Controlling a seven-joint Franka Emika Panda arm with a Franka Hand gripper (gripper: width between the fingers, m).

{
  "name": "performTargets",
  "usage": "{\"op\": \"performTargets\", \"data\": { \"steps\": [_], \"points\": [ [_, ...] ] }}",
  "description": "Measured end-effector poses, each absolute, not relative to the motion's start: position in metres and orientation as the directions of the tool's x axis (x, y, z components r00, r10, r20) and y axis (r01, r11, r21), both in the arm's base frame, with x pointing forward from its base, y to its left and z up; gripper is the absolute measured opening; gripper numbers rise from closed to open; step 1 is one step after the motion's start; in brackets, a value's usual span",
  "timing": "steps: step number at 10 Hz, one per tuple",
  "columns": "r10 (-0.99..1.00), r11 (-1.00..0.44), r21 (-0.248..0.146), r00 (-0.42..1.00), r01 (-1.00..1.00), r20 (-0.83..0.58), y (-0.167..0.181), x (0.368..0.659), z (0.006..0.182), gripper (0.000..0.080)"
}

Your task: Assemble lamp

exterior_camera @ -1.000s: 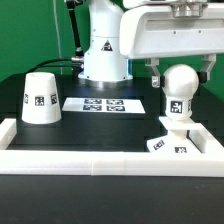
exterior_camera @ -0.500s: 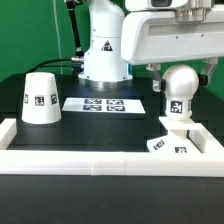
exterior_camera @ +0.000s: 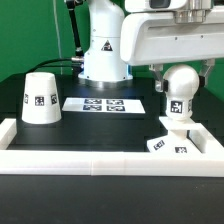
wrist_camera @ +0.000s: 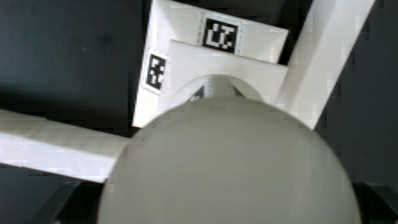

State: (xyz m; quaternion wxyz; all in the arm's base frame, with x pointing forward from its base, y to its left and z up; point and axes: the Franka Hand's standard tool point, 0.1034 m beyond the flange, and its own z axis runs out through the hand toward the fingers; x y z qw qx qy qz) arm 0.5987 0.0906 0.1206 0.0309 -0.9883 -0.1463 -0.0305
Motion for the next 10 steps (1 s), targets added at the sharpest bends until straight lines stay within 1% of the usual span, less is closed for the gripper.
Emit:
{"op": "performTargets", "data": {
  "steps": [1, 3, 4, 6, 7, 10],
  "points": [
    [0.247, -0.966, -0.056, 0.967, 0.251, 0.067, 0.0909, 0.5986, 0.1206, 0.0576],
    [0.006, -0.997, -0.074, 0.999, 0.010, 0.049, 0.0933, 0.5977, 0.1202, 0.0576],
    [-0.079, -0.994, -0.079, 0.996, -0.076, 0.042, 0.0956, 0.5973, 0.1201, 0.0577],
    [-0.361, -0.930, -0.083, 0.933, -0.358, 0.012, 0.0965, 0.5956, 0.1196, 0.0577],
    [-0.454, -0.888, -0.082, 0.891, -0.452, 0.003, 0.0983, 0.5952, 0.1198, 0.0577],
    [-0.639, -0.765, -0.087, 0.769, -0.639, -0.022, 0.0969, 0.5953, 0.1192, 0.0577]
  ]
}}
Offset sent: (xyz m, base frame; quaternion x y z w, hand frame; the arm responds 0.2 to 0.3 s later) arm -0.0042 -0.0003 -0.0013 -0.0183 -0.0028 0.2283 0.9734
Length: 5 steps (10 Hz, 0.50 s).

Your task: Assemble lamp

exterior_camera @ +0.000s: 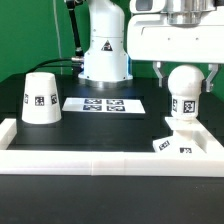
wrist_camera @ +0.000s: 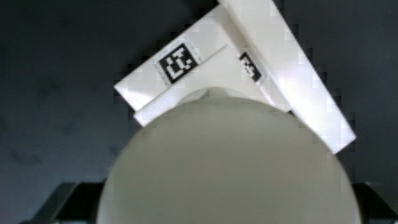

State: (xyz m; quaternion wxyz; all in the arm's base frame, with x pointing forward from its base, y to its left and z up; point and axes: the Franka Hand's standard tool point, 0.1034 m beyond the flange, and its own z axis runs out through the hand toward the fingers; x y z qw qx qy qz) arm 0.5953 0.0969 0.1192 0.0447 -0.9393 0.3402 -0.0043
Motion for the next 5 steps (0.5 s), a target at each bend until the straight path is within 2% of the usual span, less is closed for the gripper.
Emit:
{"op": "performTargets", "data": {
  "steps": [1, 5],
  "points": [
    [-0.670, -0.737, -0.091, 0.742, -0.669, -0.031, 0.0964, 0.5955, 0.1190, 0.0577],
    [-0.880, -0.464, -0.066, 0.468, -0.884, -0.085, 0.1008, 0.5927, 0.1185, 0.0577]
  ]
}}
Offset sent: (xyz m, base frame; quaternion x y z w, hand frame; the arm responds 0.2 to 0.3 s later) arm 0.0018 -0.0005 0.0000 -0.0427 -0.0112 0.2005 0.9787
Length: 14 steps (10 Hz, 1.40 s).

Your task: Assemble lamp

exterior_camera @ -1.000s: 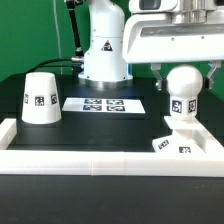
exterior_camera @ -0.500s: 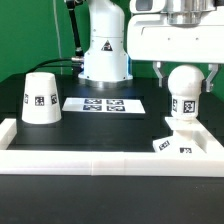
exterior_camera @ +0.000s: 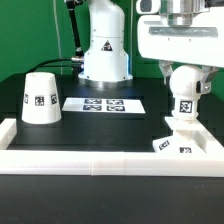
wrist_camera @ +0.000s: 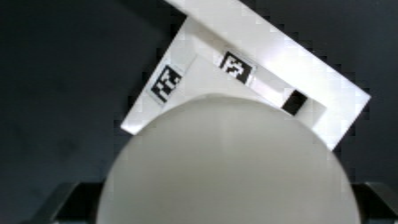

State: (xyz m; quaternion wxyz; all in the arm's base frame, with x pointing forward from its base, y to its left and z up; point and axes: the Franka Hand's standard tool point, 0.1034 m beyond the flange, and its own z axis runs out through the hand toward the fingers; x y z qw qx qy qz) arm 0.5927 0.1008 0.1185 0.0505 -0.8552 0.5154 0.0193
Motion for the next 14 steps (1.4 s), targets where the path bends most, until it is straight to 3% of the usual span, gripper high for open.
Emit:
{"op": "performTargets", "data": {
  "steps": [4, 5, 8, 14],
  "points": [
    [-0.903, -0.410, -0.071, 0.416, -0.909, -0.110, 0.1001, 0.5927, 0.1178, 0.0578],
    [-0.865, -0.487, -0.072, 0.492, -0.871, -0.102, 0.0999, 0.5917, 0.1176, 0.0685],
    [-0.681, -0.723, -0.086, 0.728, -0.686, -0.080, 0.1029, 0.5895, 0.1182, 0.0695],
    [-0.317, -0.942, -0.109, 0.948, -0.319, -0.035, 0.1038, 0.5892, 0.1177, 0.0698]
  ]
}}
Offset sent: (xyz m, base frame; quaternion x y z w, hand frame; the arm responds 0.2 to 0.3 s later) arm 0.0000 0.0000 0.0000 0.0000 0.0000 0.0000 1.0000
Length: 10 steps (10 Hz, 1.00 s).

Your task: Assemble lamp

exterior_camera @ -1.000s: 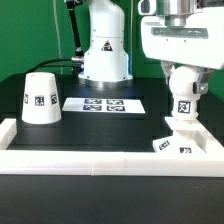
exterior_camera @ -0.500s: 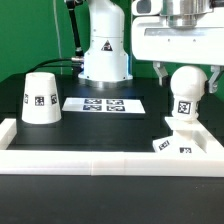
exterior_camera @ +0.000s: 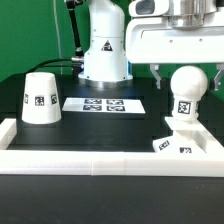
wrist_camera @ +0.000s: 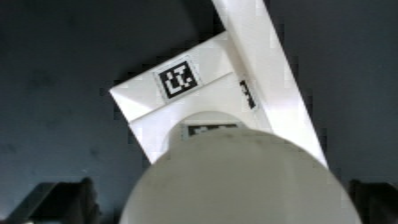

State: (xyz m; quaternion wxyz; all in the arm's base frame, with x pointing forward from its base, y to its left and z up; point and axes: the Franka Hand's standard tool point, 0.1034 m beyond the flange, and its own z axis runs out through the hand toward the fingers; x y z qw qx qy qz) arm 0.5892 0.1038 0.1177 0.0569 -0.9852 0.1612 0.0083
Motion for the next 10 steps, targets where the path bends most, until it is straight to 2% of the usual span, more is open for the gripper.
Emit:
{"op": "performTargets", "data": {
  "steps": [4, 7, 10],
  "points": [
    [0.120, -0.989, -0.084, 0.992, 0.122, 0.023, 0.111, 0.589, 0.117, 0.0698],
    [0.434, -0.899, -0.047, 0.900, 0.436, 0.041, 0.113, 0.589, 0.118, 0.0698],
    [0.585, -0.810, -0.013, 0.810, 0.586, 0.045, 0.116, 0.591, 0.119, 0.0698]
  ]
}}
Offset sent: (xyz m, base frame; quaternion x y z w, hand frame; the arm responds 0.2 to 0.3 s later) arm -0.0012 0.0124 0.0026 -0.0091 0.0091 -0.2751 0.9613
